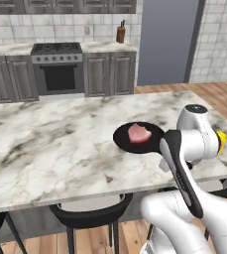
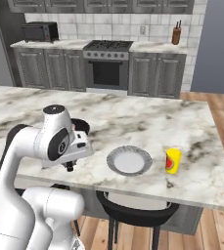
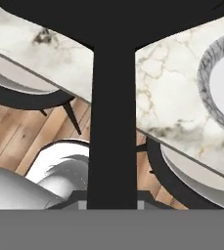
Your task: Pick up the pan with the steak in it and place it on the dining table. Then place the steak on the plate.
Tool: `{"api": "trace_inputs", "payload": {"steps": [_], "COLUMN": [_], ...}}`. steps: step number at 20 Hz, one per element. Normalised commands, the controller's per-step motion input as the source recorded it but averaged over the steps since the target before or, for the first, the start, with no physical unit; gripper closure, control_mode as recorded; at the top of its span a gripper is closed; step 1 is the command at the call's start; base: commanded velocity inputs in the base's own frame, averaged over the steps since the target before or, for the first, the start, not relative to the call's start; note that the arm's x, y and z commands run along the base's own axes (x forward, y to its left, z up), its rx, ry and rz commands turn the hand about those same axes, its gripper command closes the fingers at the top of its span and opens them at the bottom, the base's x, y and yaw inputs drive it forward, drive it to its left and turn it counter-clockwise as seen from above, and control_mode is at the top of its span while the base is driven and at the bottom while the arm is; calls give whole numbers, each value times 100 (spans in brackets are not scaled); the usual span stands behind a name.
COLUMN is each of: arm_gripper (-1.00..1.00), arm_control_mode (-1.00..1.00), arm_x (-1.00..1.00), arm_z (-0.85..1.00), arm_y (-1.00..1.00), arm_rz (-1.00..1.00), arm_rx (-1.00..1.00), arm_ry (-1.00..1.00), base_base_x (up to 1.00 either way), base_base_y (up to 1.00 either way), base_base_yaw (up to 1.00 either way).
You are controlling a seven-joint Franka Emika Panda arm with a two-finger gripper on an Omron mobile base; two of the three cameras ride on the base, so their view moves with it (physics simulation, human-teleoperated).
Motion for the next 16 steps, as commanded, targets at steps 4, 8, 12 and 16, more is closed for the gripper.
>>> {"api": "trace_inputs", "payload": {"steps": [4, 8, 12, 16], "arm_gripper": [100, 100, 100, 100], "arm_control_mode": [-100, -100, -100, -100], "arm_x": [-14, -2, 0, 1], "arm_z": [-33, -22, -20, -41], "arm_y": [6, 8, 1, 16], "arm_rz": [-43, -29, -4, -7], "arm_rx": [12, 3, 6, 5], "arm_ry": [0, 1, 10, 8], "base_base_x": [0, 0, 0, 0], "base_base_y": [0, 0, 0, 0], "base_base_yaw": [0, 0, 0, 0]}}
